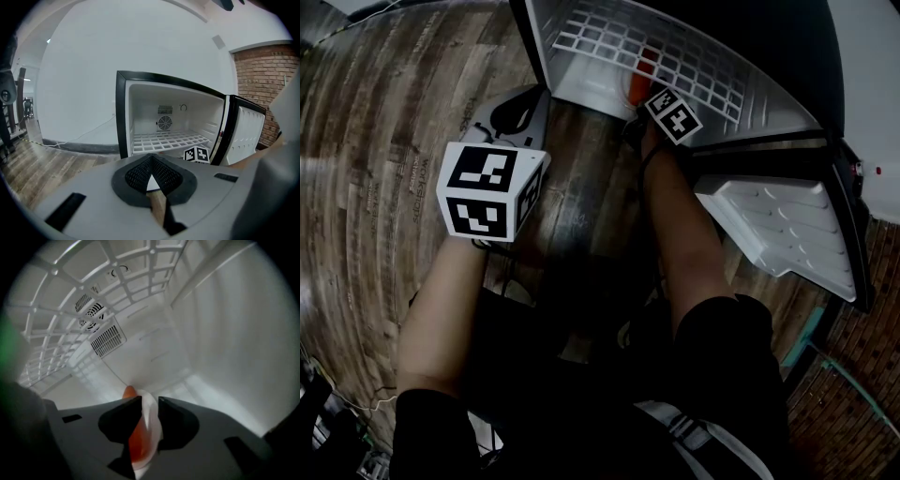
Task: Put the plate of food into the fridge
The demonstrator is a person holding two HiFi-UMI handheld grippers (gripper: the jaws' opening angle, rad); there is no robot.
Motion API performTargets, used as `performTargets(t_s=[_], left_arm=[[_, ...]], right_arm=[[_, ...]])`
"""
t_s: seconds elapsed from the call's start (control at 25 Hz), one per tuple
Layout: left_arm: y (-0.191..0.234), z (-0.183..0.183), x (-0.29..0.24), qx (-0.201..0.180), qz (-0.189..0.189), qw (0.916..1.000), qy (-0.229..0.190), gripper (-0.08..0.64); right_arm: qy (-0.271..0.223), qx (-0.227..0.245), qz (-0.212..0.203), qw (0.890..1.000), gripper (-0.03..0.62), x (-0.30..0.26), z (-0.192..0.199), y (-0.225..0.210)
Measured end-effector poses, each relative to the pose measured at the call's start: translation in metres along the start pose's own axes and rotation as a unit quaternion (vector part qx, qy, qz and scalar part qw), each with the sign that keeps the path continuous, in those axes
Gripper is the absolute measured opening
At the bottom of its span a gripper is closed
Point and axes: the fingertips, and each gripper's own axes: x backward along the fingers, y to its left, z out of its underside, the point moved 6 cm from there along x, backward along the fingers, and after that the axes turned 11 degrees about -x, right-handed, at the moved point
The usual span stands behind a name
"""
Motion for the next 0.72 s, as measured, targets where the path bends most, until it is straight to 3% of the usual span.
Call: performTargets(t_s=[0.08, 0.16, 0.32, 0.48, 0.6, 0.72], left_arm=[[0.0, 0.0, 0.0, 0.006, 0.0, 1.0, -0.001, -0.006], [0.0, 0.0, 0.0, 0.013, 0.002, 0.9999, -0.003, -0.006], [-0.002, 0.004, -0.001, 0.018, 0.008, 0.9998, 0.0, -0.006], [-0.006, 0.007, -0.007, 0.029, 0.019, 0.9994, 0.004, -0.006], [-0.011, 0.011, -0.011, 0.03, 0.026, 0.9992, 0.007, -0.006], [-0.012, 0.015, -0.015, 0.028, 0.027, 0.9991, 0.013, -0.006]], right_arm=[[0.002, -0.003, -0.006, 1.0, 0.041, 0.005, -0.002, 0.001], [0.008, 0.0, -0.006, 1.0, 0.015, 0.013, -0.003, 0.002], [0.017, 0.019, -0.024, 0.999, 0.015, 0.031, 0.001, 0.002], [0.037, 0.076, -0.053, 0.995, 0.014, 0.055, 0.02, 0.006], [0.061, 0.14, -0.088, 0.984, 0.014, 0.077, 0.042, 0.014], [0.066, 0.207, -0.14, 0.966, 0.014, 0.103, 0.055, 0.033]])
